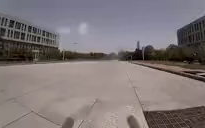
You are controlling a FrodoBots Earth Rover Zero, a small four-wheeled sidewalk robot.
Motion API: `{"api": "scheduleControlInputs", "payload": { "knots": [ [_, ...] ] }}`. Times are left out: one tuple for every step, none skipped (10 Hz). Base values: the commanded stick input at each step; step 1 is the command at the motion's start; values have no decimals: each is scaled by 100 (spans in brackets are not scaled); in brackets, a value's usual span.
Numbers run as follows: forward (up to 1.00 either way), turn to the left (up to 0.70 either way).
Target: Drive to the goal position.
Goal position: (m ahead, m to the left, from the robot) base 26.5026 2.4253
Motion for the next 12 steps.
{"api": "scheduleControlInputs", "payload": {
  "knots": [
    [70, 1],
    [70, 1],
    [70, 1],
    [70, 1],
    [70, 1],
    [70, 1],
    [70, 1],
    [70, 1],
    [70, 1],
    [70, 1],
    [70, 1],
    [70, 1]
  ]
}}
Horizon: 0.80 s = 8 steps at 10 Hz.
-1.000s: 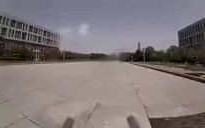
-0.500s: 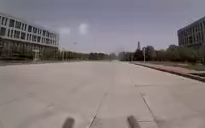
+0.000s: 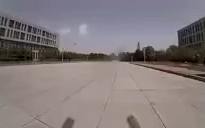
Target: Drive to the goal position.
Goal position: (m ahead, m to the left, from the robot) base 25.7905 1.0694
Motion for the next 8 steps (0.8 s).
{"api": "scheduleControlInputs", "payload": {
  "knots": [
    [70, 1],
    [70, 1],
    [70, 1],
    [70, 1],
    [70, 1],
    [70, 1],
    [70, 1],
    [70, 1]
  ]
}}
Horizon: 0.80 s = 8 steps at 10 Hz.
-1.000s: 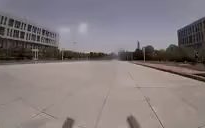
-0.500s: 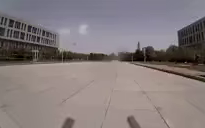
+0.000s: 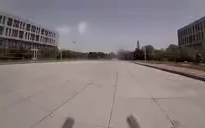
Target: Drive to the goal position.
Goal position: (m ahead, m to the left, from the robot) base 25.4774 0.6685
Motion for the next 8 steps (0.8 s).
{"api": "scheduleControlInputs", "payload": {
  "knots": [
    [70, 1],
    [70, 1],
    [70, 1],
    [70, 1],
    [70, 1],
    [70, 1],
    [70, 1],
    [70, 1]
  ]
}}
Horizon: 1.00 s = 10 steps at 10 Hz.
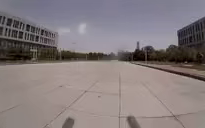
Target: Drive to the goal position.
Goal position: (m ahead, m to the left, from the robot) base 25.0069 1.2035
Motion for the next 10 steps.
{"api": "scheduleControlInputs", "payload": {
  "knots": [
    [70, 1],
    [70, 1],
    [70, 1],
    [70, 1],
    [70, 1],
    [70, 1],
    [70, 1],
    [70, 1],
    [70, 1],
    [70, 1]
  ]
}}
